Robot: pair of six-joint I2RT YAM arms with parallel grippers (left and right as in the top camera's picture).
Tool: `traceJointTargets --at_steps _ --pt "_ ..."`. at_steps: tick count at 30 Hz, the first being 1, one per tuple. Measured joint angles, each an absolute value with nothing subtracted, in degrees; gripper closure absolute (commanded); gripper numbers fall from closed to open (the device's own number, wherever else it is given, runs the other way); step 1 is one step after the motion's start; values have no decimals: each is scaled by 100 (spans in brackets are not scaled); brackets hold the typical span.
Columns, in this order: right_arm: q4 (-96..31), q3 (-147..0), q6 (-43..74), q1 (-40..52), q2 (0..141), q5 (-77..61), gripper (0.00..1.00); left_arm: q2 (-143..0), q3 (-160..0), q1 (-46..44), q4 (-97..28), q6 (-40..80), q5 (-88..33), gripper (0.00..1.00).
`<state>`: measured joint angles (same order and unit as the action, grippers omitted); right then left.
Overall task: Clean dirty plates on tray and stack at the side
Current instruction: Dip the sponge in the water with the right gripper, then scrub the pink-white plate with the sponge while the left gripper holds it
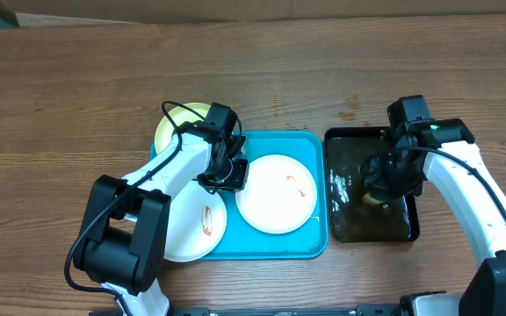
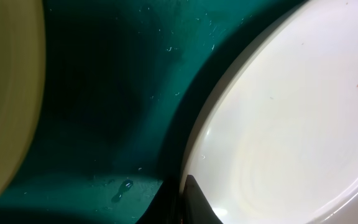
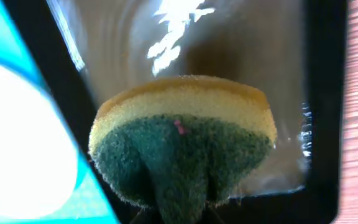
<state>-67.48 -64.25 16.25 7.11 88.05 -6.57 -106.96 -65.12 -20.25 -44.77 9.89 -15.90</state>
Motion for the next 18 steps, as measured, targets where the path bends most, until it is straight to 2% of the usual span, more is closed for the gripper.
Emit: traceJointTargets --at_steps 5,9,13,18 --pt "-6351 -6416 1284 749 8805 -1824 96 -10696 -6512 -2025 -4473 989 -1590 96" --pt "-5760 -6416 1118 1236 8805 -2488 96 -10696 -6512 -2025 -4451 989 -1590 96" --pt "-5363 -6416 1028 2226 8805 -2338 96 -10696 -6512 -2025 -4451 989 -1590 96" --pt "-4969 -6416 1092 3446 8927 -1048 96 -10696 -6512 -2025 -4449 989 -1590 96"
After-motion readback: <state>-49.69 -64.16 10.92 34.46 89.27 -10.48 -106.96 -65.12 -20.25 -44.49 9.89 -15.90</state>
